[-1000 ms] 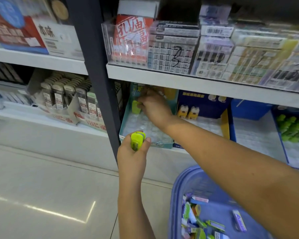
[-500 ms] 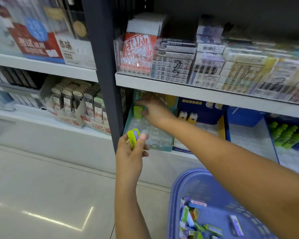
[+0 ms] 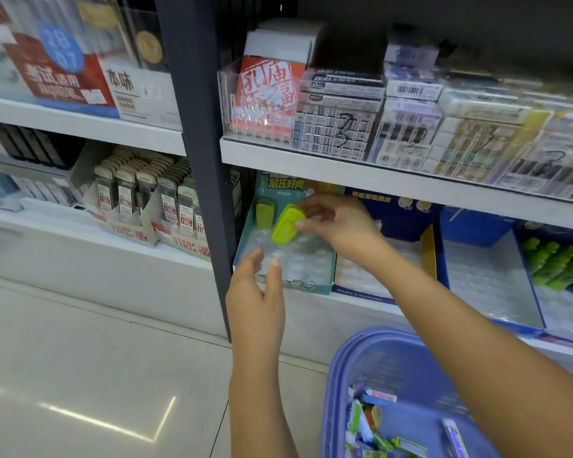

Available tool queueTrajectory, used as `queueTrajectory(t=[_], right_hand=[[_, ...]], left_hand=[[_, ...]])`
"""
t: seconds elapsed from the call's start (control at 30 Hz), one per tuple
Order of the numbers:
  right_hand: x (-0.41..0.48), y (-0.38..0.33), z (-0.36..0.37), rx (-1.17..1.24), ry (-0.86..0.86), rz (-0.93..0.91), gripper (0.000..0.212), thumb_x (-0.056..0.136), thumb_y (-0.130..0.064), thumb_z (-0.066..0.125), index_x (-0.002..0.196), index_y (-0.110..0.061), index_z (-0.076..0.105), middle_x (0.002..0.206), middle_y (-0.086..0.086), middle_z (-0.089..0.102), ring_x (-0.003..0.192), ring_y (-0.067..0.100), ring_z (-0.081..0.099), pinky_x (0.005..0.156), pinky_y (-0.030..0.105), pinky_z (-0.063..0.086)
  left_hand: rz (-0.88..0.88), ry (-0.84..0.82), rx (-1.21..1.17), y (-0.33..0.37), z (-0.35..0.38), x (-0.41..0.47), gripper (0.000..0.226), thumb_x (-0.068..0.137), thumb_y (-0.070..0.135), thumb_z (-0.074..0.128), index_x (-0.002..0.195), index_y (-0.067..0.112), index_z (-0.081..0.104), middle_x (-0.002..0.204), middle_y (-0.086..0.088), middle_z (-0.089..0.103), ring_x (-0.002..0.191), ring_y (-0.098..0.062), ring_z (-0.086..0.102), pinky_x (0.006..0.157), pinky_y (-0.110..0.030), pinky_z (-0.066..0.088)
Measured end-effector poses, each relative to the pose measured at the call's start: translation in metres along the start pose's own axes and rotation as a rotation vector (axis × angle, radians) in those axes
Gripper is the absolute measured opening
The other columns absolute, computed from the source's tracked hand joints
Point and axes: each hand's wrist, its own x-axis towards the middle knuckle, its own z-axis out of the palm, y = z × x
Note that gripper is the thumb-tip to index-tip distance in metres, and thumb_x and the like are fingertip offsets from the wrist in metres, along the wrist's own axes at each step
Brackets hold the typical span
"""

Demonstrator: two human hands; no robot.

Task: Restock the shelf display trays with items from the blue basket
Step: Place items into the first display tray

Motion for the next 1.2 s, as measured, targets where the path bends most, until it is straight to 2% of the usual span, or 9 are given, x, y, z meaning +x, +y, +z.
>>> queueTrajectory(t=[0.1,0.27,0.43,0.6,0.77,0.87,0.93,1.03,1.2], right_hand=[[0.02,0.014,0.011,-0.3,0.148,-0.129,0.028,0.082,-0.007,0.069,0.109,-0.01,0.065,0.095,0.004,0.066,0.081,0.01,0.058,0.073,0.01,0.043],[0.038,0.026,0.029,-0.525,0.015,-0.224,0.023,0.087,-0.002,0.058,0.11,-0.001,0.063,0.112,0.018,0.064,0.099,0.029,0.063,0.086,0.039,0.05],[0.042,0.029,0.031,-0.628,-0.013,-0.21,0.028,0.092,-0.009,0.053,0.118,-0.005,0.062,0.119,0.019,0.059,0.108,0.029,0.057,0.088,0.025,0.043],[0.045,0.033,0.033,-1.066,-0.018,-0.346,0.034,0.1,-0.02,0.033,0.12,-0.002,0.054,0.121,0.014,0.051,0.124,0.027,0.039,0.099,0.034,0.034],[0.028,0.016,0.027,-0.966,-0.069,-0.209,0.042,0.094,-0.009,0.042,0.136,-0.013,0.047,0.139,0.018,0.042,0.129,0.034,0.036,0.105,0.041,0.029],[-0.007,0.008,0.01,-0.808,-0.095,-0.102,0.046,0.095,-0.022,0.049,0.14,-0.02,0.039,0.142,0.016,0.039,0.12,0.034,0.047,0.094,0.038,0.044],[-0.05,0.009,-0.014,-0.695,-0.017,-0.112,0.026,0.093,-0.03,0.053,0.114,-0.016,0.059,0.104,0.01,0.06,0.089,0.025,0.058,0.073,0.033,0.046],[-0.127,0.032,-0.052,-0.654,-0.057,-0.022,0.026,0.09,-0.036,0.057,0.075,-0.014,0.061,0.067,0.0,0.057,0.066,0.017,0.052,0.062,0.032,0.04],[-0.221,0.131,-0.083,-0.704,-0.402,0.443,0.017,0.086,-0.027,0.063,0.096,-0.016,0.069,0.096,0.005,0.071,0.092,0.021,0.064,0.075,0.026,0.042]], left_hand=[[0.089,0.005,0.226,-0.008,0.0,0.001,0.03,0.095,0.026,0.053,0.123,0.019,0.06,0.123,0.006,0.058,0.121,-0.011,0.048,0.099,-0.021,0.038],[0.147,-0.035,0.269,-0.018,0.003,0.003,0.021,0.092,0.015,0.057,0.111,0.018,0.066,0.114,0.007,0.062,0.123,-0.01,0.044,0.098,-0.014,0.031],[0.16,0.024,0.246,-0.022,0.007,0.002,0.017,0.092,0.015,0.058,0.104,0.02,0.068,0.104,0.016,0.056,0.122,-0.007,0.043,0.092,-0.003,0.022],[0.151,0.021,0.232,-0.025,0.01,0.004,0.015,0.092,0.016,0.058,0.103,0.019,0.069,0.104,0.017,0.055,0.124,-0.006,0.043,0.094,-0.006,0.024],[0.168,0.059,0.137,-0.009,0.006,-0.002,0.016,0.093,0.023,0.058,0.106,0.02,0.067,0.105,0.016,0.058,0.104,0.0,0.053,0.088,-0.012,0.036],[0.176,0.043,0.044,0.007,0.011,-0.015,0.026,0.096,0.037,0.048,0.086,0.021,0.067,0.083,0.012,0.067,0.08,-0.002,0.063,0.071,-0.014,0.047],[0.171,-0.053,0.035,0.013,0.017,-0.023,0.037,0.096,0.038,0.046,0.066,0.022,0.061,0.062,0.01,0.064,0.06,-0.003,0.062,0.063,-0.024,0.051],[0.137,-0.298,0.118,0.015,0.038,-0.038,0.04,0.094,0.035,0.05,0.059,0.017,0.058,0.055,0.004,0.063,0.056,-0.018,0.063,0.063,-0.037,0.055],[0.079,-0.774,0.447,-0.006,0.106,-0.081,0.03,0.09,0.023,0.055,0.067,0.007,0.065,0.077,-0.02,0.068,0.074,-0.031,0.064,0.072,-0.036,0.052]])
